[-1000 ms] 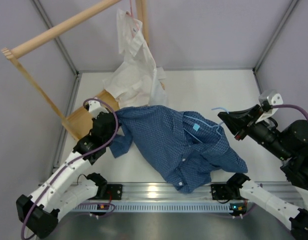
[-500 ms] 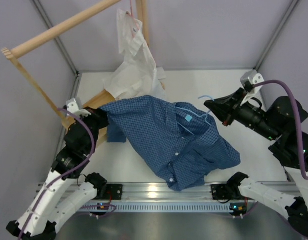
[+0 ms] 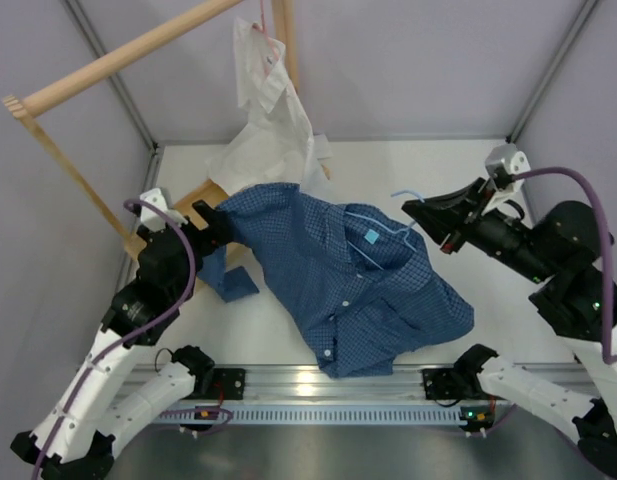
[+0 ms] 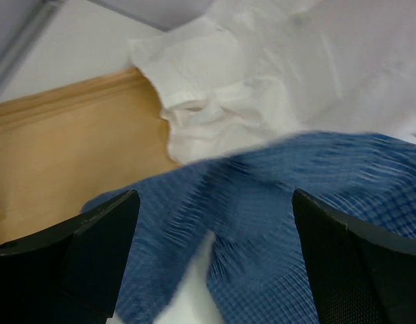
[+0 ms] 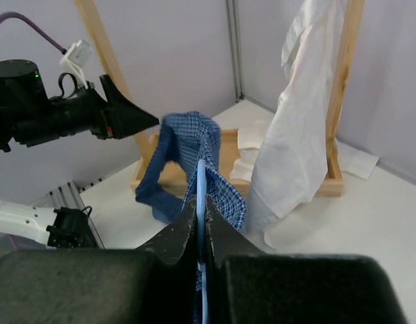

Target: Place the shirt on the hanger

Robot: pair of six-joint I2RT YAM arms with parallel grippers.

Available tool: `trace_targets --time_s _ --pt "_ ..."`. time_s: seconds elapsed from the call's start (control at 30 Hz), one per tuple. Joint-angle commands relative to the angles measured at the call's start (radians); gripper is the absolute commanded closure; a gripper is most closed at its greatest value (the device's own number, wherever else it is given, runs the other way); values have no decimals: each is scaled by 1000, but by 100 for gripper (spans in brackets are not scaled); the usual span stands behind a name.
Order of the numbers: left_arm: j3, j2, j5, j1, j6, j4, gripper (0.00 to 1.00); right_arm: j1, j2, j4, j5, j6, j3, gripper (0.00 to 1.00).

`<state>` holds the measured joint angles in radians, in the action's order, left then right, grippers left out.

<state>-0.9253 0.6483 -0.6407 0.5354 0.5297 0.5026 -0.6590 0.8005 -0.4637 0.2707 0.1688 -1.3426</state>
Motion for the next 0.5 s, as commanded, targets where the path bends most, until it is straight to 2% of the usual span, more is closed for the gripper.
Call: trace_targets --time_s 0.0,0.1,0.13,0.23,0.33,0.4,0.43,0.47 --pt "-130 -12 303 -3 13 37 2 -8 -46 86 -13 3 -50 100" --pt "-204 5 548 -5 62 -28 2 -8 -32 40 -73 -8 -44 100" --pt "-216 34 691 -3 75 -48 2 -8 -26 33 -73 -5 -44 100" --pt "-259 118 807 -2 104 -90 5 -8 2 25 -22 12 -49 100" --pt "-280 206 816 34 113 -125 11 -8 26 42 2 34 -56 100" --pt "-303 264 736 157 105 -137 13 -8 40 51 -8 38 -56 100" --pt "-317 287 669 222 66 -138 12 -10 45 51 -13 38 -56 100" --pt "-331 310 474 365 47 -136 12 -11 55 54 -18 38 -56 100"
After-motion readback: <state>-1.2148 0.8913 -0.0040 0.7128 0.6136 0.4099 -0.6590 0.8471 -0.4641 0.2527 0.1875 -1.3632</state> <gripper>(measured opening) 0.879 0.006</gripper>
